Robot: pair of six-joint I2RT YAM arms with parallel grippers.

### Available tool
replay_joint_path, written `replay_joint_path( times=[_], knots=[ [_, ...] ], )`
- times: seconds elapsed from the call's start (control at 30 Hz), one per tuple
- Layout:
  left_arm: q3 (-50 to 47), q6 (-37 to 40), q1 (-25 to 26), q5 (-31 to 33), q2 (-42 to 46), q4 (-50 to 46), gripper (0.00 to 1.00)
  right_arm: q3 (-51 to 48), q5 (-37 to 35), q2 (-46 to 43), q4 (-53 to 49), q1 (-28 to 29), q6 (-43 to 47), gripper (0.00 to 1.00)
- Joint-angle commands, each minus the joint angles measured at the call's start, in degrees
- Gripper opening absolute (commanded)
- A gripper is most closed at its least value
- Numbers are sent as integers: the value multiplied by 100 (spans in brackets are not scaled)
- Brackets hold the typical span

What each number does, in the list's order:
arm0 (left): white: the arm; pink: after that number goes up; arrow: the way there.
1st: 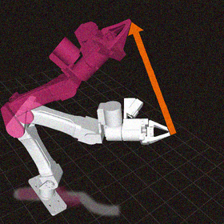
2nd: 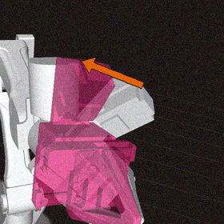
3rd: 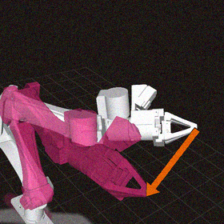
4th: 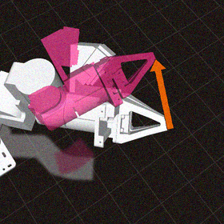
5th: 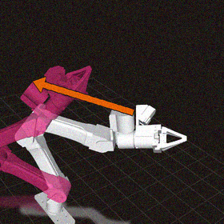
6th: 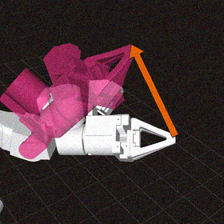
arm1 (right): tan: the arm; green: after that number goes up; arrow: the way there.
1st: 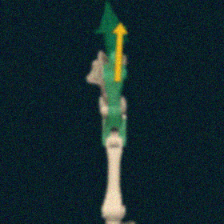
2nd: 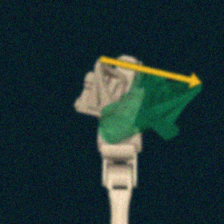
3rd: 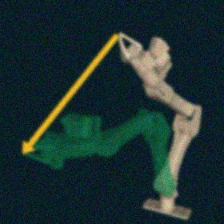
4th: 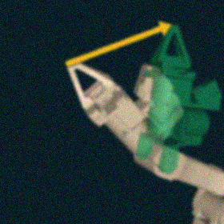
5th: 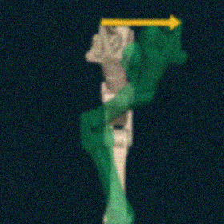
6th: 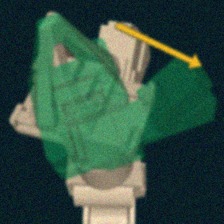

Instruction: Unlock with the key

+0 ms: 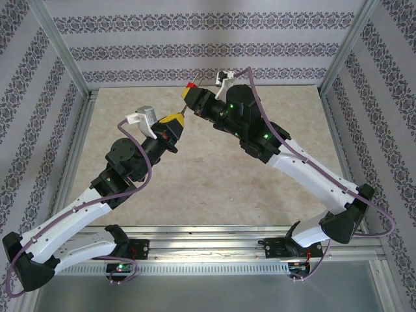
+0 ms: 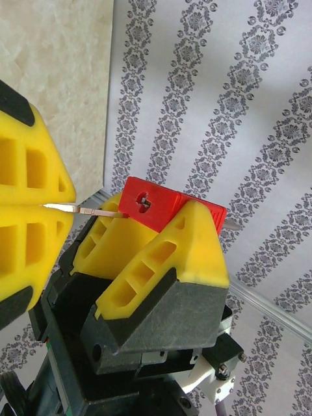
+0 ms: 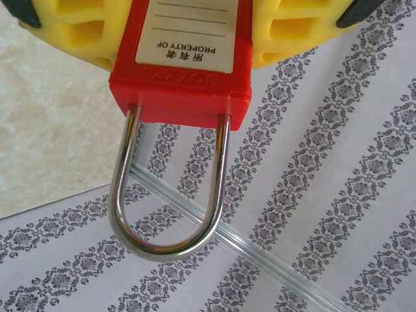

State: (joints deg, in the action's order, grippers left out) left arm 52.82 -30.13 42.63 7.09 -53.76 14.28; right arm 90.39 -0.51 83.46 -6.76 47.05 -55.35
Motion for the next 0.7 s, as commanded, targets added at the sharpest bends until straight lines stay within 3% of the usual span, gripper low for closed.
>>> replay_joint_path(
  times=[0.0,0.67],
  knots=[
    [80,-90,-62,-51,33,-30,0,-20,67,-99,284,72,24,0],
    [-13,3,-159,117,164,-161,0,-227,-28,-240,208,182,146,0]
  ],
)
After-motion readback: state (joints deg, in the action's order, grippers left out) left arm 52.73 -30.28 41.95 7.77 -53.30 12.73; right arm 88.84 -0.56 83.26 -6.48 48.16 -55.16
